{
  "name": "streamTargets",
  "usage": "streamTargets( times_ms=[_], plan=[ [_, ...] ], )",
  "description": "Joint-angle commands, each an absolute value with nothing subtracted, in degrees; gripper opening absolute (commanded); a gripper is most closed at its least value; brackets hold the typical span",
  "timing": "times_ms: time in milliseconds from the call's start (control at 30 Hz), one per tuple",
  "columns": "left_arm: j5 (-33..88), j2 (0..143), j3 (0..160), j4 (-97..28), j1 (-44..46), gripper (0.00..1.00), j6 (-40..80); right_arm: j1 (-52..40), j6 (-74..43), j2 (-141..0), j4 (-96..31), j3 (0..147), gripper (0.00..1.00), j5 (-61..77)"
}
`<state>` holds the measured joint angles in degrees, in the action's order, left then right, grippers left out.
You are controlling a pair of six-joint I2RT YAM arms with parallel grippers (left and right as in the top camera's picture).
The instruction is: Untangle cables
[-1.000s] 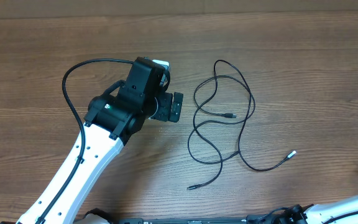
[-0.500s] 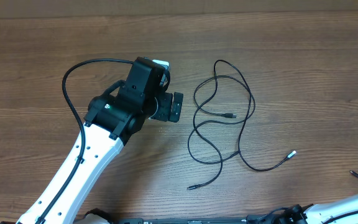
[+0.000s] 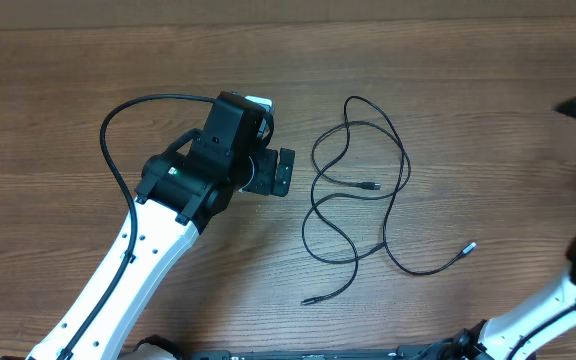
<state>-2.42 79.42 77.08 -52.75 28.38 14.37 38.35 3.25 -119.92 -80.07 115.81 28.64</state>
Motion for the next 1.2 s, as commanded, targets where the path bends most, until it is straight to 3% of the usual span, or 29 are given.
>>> streamTargets(
  times_ms=[0, 533, 900, 1167],
  plan=[
    [-2.98, 79.4, 77.8, -52.69, 28.14, 1.0, 13.5, 32.29, 6.55, -119.72, -79.83, 115.72, 1.0, 27.75],
    [-2.98, 79.4, 77.8, -52.69, 28.14, 0.99, 13.5, 7.6, 15.35, -119.72, -75.79, 115.7, 1.0, 21.45],
    [-3.01, 79.4, 77.8, -52.69, 28.14, 1.0, 13.5, -1.15, 23.11, -119.81, -74.54, 115.0, 1.0, 22.02],
    [-2.98, 79.4, 77.8, -52.69, 28.14, 1.0, 13.5, -2.68, 24.1, -119.81, -66.13, 106.04, 1.0, 22.17]
  ],
)
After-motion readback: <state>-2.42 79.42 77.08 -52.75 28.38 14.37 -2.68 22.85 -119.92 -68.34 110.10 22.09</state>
